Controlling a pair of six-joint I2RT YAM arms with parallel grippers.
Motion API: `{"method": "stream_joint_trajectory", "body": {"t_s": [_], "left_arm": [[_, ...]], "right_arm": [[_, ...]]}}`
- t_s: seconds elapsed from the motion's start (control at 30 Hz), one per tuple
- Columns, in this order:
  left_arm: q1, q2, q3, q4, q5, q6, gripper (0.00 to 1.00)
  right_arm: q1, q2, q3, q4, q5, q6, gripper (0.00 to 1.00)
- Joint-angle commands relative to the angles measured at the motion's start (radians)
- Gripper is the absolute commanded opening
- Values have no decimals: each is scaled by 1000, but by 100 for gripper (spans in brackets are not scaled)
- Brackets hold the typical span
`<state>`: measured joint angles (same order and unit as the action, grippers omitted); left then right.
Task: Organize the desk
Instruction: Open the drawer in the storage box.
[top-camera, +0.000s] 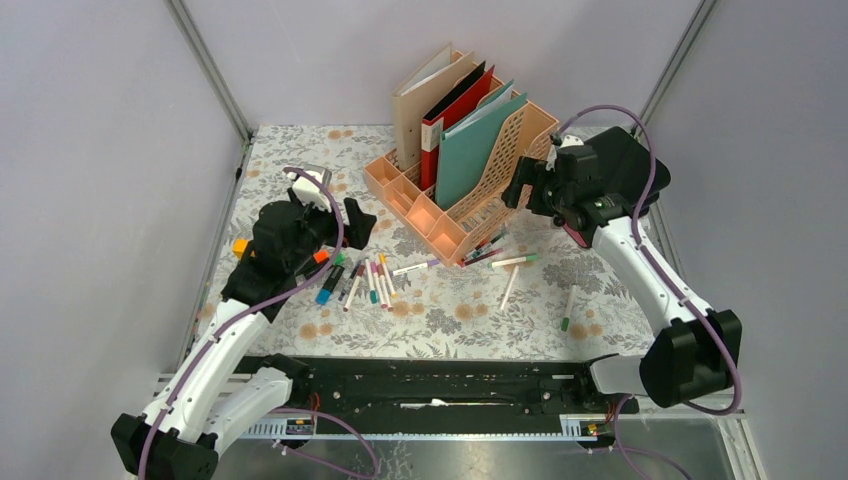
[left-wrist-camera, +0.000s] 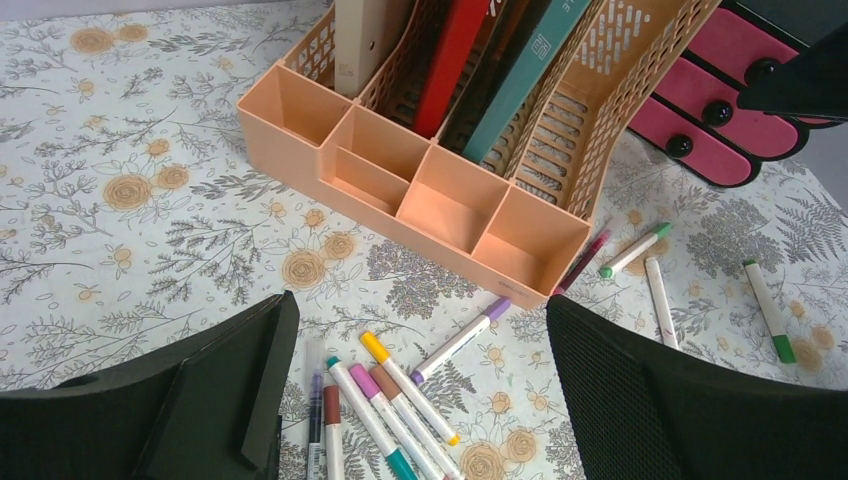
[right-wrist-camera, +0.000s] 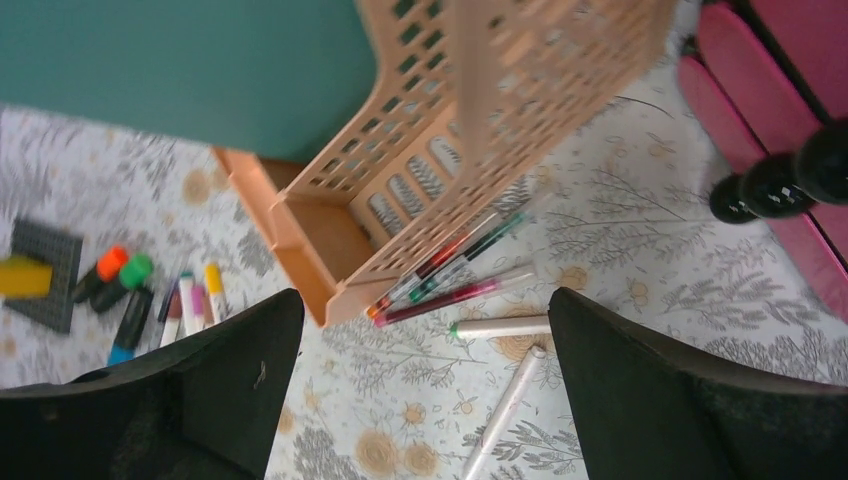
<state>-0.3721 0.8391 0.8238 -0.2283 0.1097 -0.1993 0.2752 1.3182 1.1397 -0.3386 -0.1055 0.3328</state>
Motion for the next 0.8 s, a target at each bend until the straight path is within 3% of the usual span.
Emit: {"method": "stream_joint_trajectory", "body": {"t_s": [0.0,0.3,0.77], "left_arm": [[7,-17,0,47,-27,18,99],[9,-18,0,47,-31,20,99],[10,-15,-5,46,-40,22,99]], "right_arm": [[-26,34,45,29,193,190,100],[-43,89,46,12,329,349,98],[-124,209,132,-69,480,475,85]]}}
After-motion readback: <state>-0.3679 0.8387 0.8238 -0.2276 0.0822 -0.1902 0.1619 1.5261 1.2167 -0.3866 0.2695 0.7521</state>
